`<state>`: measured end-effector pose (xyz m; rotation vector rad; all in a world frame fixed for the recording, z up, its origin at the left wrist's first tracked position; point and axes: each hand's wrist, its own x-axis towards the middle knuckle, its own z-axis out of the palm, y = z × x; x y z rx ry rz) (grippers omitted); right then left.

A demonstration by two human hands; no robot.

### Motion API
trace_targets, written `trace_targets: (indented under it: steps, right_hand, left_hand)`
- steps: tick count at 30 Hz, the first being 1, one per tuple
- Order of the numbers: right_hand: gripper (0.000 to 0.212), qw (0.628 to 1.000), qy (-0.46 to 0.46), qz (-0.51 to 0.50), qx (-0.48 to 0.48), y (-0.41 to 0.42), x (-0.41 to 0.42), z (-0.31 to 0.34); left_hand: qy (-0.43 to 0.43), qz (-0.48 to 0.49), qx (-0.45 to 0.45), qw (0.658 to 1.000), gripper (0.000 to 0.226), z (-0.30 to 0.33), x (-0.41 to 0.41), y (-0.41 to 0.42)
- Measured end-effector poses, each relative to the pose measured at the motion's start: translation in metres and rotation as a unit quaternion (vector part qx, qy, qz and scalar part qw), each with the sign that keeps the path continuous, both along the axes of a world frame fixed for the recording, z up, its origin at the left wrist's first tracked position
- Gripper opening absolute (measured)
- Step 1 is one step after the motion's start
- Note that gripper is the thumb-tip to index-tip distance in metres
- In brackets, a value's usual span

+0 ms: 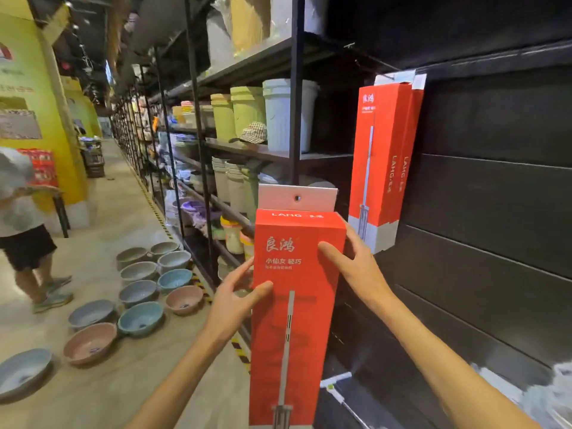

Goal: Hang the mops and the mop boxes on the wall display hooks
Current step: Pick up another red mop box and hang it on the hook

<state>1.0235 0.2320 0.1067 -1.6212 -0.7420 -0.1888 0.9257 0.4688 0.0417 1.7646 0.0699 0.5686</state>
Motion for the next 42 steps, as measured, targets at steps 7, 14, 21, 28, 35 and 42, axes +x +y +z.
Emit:
trace_targets:
  steps: [7, 14, 21, 28, 35, 42]
  right_hand:
    - [0.081, 0.995, -0.019, -0.09, 0.028, 0.05, 0.089, 0.028]
    - [0.086, 0.982, -0.067, -0.174, 0.04, 0.084, 0.161, 0.076]
    - [0.086, 0.96, -0.114, -0.25, 0.046, 0.084, 0.235, 0.121]
    - [0.087, 0.946, -0.144, -0.289, 0.036, 0.065, 0.301, 0.157]
    - [0.098, 0.943, -0.168, -0.287, 0.015, 0.046, 0.359, 0.192]
    - [0.101, 0.935, -0.219, -0.279, -0.002, 0.028, 0.381, 0.235]
  left_hand:
    - [-0.027, -0.122, -0.017, 0.992, 0.062, 0.025, 0.142, 0.063]
    - [-0.037, -0.221, -0.001, 0.975, 0.077, 0.07, 0.27, 0.11]
    - [-0.077, -0.29, 0.012, 0.954, 0.056, 0.122, 0.368, 0.105]
    - [-0.122, -0.316, 0.025, 0.941, 0.065, 0.154, 0.458, 0.084]
    - [-0.139, -0.341, 0.001, 0.93, 0.042, 0.183, 0.52, 0.061]
    - [-0.195, -0.366, 0.02, 0.91, 0.045, 0.22, 0.559, 0.043]
